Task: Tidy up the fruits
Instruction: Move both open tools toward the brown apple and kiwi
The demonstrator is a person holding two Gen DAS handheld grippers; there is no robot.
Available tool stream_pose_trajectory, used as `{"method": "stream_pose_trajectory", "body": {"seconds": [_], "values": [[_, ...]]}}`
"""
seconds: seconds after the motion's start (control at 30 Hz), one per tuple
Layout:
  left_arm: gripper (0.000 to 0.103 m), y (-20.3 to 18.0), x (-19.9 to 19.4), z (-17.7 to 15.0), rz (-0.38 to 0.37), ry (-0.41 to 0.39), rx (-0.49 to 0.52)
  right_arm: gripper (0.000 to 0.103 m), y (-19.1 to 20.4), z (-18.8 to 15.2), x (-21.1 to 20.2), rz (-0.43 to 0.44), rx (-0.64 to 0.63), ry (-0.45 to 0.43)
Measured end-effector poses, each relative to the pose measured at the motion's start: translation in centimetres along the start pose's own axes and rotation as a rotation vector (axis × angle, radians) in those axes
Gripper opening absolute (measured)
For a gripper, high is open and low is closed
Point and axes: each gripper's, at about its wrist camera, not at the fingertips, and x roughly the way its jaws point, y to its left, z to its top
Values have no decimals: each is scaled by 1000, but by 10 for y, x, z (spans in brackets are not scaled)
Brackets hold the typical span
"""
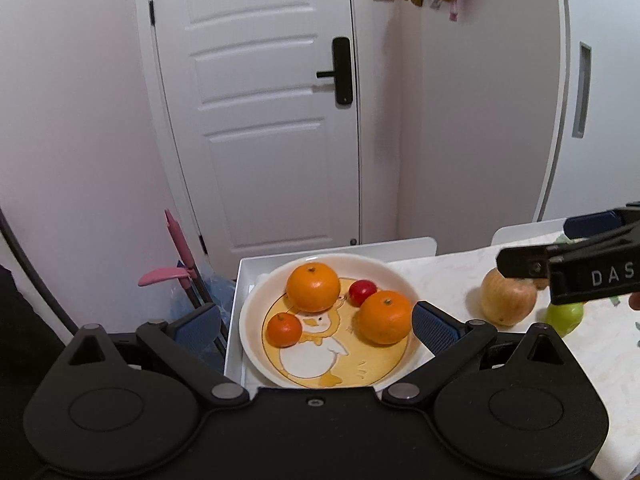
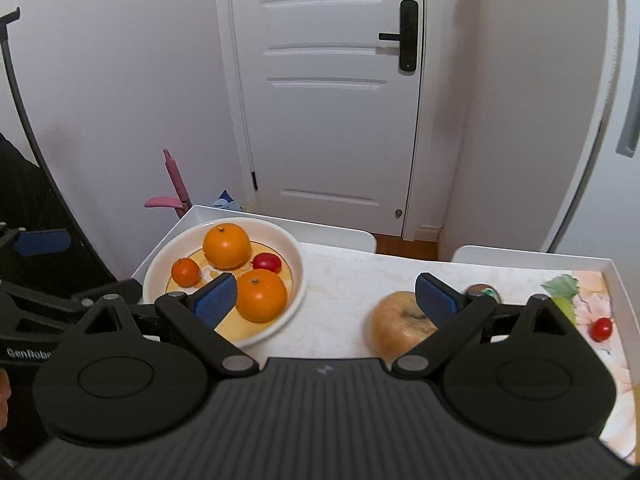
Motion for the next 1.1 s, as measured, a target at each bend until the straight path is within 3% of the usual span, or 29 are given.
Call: {"method": "stream_pose_trajectory", "body": {"seconds": [0.3, 0.57, 0.9, 1.1], "values": [[103, -50, -36, 3, 59, -33, -39, 103, -52, -10, -37, 39, -22, -29], [103, -108, -41, 1, 92, -28, -70, 103, -113, -22, -43, 59, -38, -16], [103, -170, 2, -2, 111, 4, -91, 103, -184, -30, -5, 98, -105, 21], [103, -196, 38, -2, 118, 31, -106, 103, -206, -29, 30, 134, -163, 27]]}}
